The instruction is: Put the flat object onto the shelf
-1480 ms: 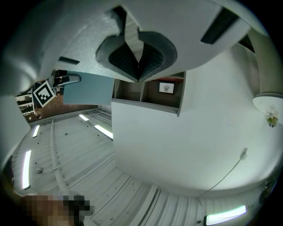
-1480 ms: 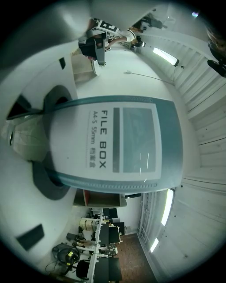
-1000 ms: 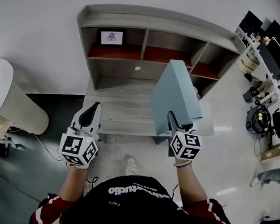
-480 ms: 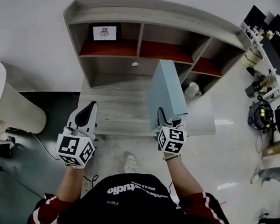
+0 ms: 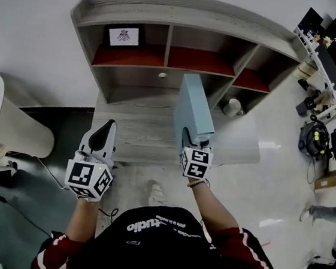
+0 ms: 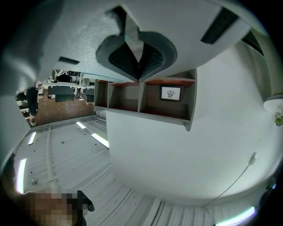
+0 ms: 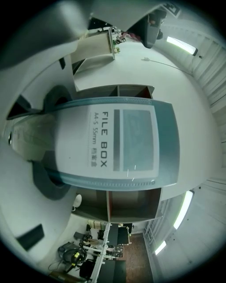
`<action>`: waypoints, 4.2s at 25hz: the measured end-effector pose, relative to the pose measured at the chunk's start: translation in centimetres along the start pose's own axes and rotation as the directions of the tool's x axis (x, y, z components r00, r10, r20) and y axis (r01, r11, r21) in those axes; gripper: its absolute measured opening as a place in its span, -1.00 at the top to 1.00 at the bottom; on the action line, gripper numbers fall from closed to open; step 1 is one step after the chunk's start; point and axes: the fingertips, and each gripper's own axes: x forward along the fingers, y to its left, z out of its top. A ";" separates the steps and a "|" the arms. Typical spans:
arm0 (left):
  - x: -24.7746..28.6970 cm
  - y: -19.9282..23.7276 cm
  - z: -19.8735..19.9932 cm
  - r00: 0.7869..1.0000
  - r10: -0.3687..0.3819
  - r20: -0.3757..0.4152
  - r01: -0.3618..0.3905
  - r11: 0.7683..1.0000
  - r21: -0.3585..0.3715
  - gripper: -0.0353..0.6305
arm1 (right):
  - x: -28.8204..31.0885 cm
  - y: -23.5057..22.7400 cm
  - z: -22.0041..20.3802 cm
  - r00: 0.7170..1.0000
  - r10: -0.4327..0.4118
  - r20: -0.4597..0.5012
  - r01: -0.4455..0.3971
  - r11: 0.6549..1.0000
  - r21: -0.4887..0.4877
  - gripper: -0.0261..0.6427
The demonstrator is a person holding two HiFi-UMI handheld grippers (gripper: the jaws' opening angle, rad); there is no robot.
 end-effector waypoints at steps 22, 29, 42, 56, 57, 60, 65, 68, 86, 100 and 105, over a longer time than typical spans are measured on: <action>0.6 2.7 -0.3 0.997 0.077 -0.028 -0.077 0.997 0.009 0.88 | 8.5 -0.2 -1.5 0.997 -0.073 -0.016 0.074 0.997 0.013 0.11; 0.6 4.0 -0.3 0.993 0.114 -0.029 -0.114 0.993 -0.002 0.88 | 11.1 -0.1 -1.0 0.995 -0.100 -0.012 0.100 0.995 0.021 0.10; 1.7 6.1 -1.0 0.987 0.159 -0.037 -0.160 0.987 -0.020 0.88 | 15.3 -0.3 -0.3 0.993 -0.119 -0.005 0.119 0.993 0.012 0.10; 2.4 8.6 -1.4 0.979 0.198 -0.050 -0.199 0.980 -0.022 0.88 | 17.1 -0.1 0.3 0.995 -0.098 0.015 0.098 0.995 -0.012 0.01; 2.5 8.7 -1.5 0.979 0.198 -0.051 -0.199 0.980 -0.024 0.88 | 17.2 0.0 0.2 0.996 -0.084 0.012 0.084 0.996 -0.016 -0.07; 2.7 8.6 -1.4 0.981 0.189 -0.050 -0.190 0.981 -0.026 0.88 | 17.1 0.3 -0.1 0.999 -0.051 -0.003 0.051 0.999 -0.018 -0.18; 2.6 8.2 -1.2 0.985 0.168 -0.048 -0.169 0.985 -0.021 0.88 | 16.4 0.4 -0.4 0.999 -0.035 -0.007 0.035 0.999 -0.026 -0.26; 2.0 7.9 -1.1 0.986 0.157 -0.048 -0.158 0.987 -0.023 0.88 | 15.6 0.5 -0.5 1.000 -0.029 -0.009 0.028 0.999 -0.027 -0.26; -6.2 5.9 0.3 0.994 0.110 -0.006 -0.111 0.993 -0.035 0.88 | 4.7 2.6 -0.2 1.000 -0.020 0.004 0.021 0.999 -0.028 -0.25; -14.1 3.5 1.6 0.997 0.060 0.045 -0.058 0.998 -0.039 0.88 | -8.7 5.9 3.7 0.994 0.055 0.092 -0.053 0.998 -0.023 -0.21; -14.4 2.3 1.7 0.997 0.049 0.052 -0.047 0.998 -0.039 0.88 | -12.4 6.4 5.1 0.988 0.092 0.123 -0.091 0.996 -0.014 -0.20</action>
